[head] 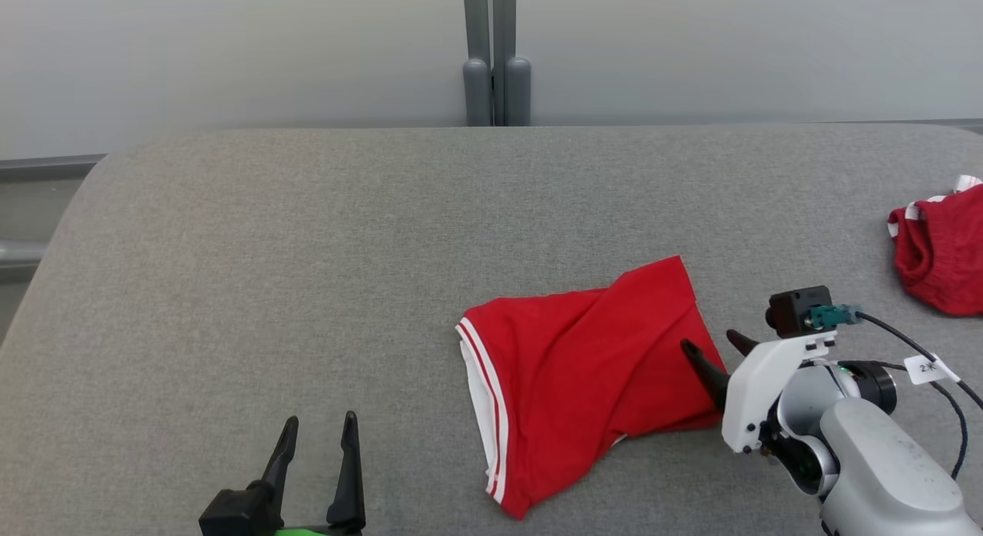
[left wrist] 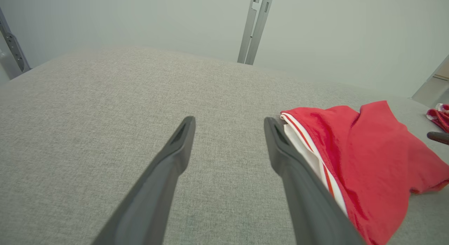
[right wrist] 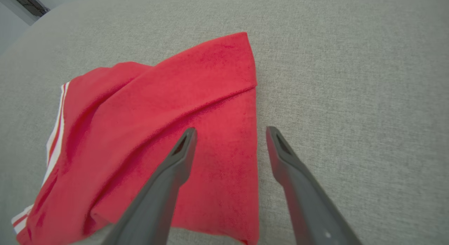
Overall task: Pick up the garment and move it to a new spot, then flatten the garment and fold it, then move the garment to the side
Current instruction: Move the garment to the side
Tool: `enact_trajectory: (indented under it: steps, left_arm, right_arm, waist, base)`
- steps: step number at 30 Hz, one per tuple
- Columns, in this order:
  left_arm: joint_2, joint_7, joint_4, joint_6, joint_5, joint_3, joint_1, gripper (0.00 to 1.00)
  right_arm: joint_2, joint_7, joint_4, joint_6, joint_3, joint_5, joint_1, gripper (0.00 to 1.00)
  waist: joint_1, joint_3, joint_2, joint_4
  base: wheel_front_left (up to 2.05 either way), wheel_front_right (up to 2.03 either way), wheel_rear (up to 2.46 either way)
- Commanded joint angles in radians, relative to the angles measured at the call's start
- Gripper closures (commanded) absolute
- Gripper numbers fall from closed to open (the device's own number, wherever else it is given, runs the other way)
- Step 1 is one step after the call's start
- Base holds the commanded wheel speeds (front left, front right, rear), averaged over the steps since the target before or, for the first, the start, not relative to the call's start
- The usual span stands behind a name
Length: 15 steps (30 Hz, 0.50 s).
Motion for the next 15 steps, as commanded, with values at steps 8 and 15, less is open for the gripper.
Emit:
enact_trajectory:
  steps: [8, 15]
  left_arm:
    - [0.003, -0.003, -0.002, 0.008, -0.003, 0.002, -0.017, 0.00]
    - [0.003, -0.003, -0.002, 0.005, 0.001, 0.005, -0.020, 0.00]
  right_arm:
    - [-0.006, 0.080, 0.113, -0.001, 0.071, -0.027, -0.057, 0.00]
    - [-0.010, 0.065, 0.186, -0.001, 0.086, -0.009, -0.076, 1.00]
  waist:
    - [0.0000, 0.013, 0.0000, 0.028]
    - [0.0000, 0.015, 0.0000, 0.028]
  base:
    - [0.00, 0.00, 0.00]
    - [0.00, 0.00, 0.00]
